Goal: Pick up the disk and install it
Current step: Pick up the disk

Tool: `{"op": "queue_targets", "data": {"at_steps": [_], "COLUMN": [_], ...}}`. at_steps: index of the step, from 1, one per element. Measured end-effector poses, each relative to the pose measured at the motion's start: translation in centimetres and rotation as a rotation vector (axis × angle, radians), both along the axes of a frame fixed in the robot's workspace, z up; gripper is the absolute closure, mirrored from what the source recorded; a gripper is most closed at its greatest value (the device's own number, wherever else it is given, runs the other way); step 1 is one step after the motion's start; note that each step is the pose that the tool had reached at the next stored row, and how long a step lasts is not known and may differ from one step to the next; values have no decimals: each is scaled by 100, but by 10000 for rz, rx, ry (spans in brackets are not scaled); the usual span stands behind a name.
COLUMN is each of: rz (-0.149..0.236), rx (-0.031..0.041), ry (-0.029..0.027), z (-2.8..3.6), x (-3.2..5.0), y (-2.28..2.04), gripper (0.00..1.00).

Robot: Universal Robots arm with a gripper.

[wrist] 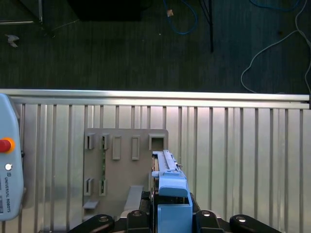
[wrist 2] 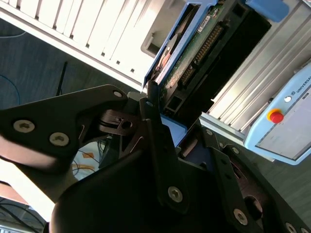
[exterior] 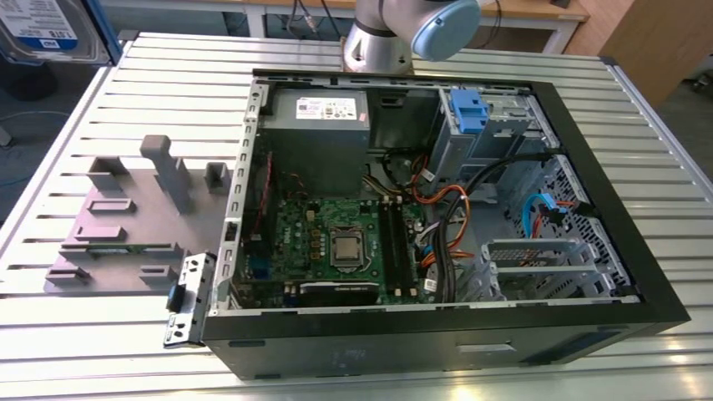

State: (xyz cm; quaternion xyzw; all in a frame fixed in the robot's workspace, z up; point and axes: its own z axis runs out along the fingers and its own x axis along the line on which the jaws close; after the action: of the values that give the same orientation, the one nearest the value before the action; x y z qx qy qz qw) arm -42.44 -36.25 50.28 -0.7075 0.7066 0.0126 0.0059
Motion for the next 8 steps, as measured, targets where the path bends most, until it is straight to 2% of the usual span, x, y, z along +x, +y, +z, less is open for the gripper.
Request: {"op": "queue_targets", "data": {"at_steps": [8], "rz": [0], "rx": [0], "ry": [0], "z": [40], "x": [0], "y": [0], "gripper": [63]}}
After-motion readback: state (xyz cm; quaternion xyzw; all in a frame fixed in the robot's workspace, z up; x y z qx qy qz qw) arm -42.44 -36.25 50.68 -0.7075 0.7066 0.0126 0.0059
